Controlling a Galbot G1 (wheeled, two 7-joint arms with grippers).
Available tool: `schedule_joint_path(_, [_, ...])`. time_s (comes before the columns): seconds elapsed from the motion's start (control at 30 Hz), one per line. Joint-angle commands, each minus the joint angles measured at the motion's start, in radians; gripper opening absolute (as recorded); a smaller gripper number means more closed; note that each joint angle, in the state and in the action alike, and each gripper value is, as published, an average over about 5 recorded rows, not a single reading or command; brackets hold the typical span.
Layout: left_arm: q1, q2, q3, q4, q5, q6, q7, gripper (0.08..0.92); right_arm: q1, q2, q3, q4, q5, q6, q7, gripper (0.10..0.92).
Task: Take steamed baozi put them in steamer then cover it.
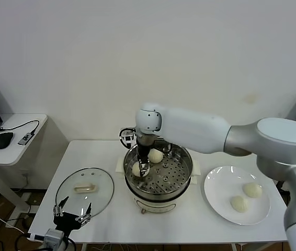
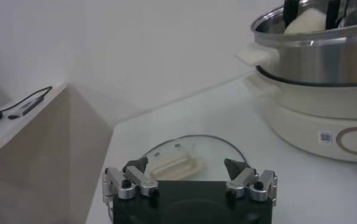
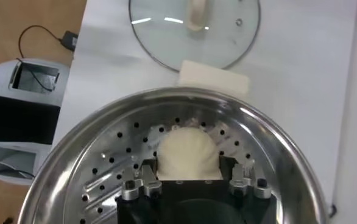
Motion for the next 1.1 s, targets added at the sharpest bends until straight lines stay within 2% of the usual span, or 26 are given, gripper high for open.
schedule_joint_path(0.03, [-0.001,0.002,0.001,0.005,0.0,0.0,0.0,0.823,-0.038,0.026,0.007,-0.022,-0.019,-0.001,0.008,0.619])
schedule_joint_path(0.17, [-0.003,0.0,0.002,0.007,-0.001,0.0,0.0,0.823,-0.04,0.018,0.014,-0.011,-0.017,-0.002,0.018,0.646])
schedule_joint_path(0.33, [-0.003,-0.001,0.001,0.008,0.0,0.0,0.002,0.823,-0.017,-0.025,0.035,0.03,-0.014,-0.005,0.019,0.772])
schedule_joint_path(0.43, [-0.003,0.001,0.0,0.009,0.0,0.001,0.003,0.823,0.025,-0.084,0.037,0.086,-0.011,-0.003,0.013,0.814])
schedule_joint_path(0.77, [0.007,0.013,-0.006,0.007,0.003,0.0,0.002,0.823,0.204,-0.467,0.038,0.394,-0.022,0.031,-0.049,0.823])
schedule_joint_path(1.1, [0.017,0.022,-0.005,0.01,0.002,0.0,0.006,0.823,0.152,-0.843,0.08,0.488,-0.16,0.15,-0.146,0.823])
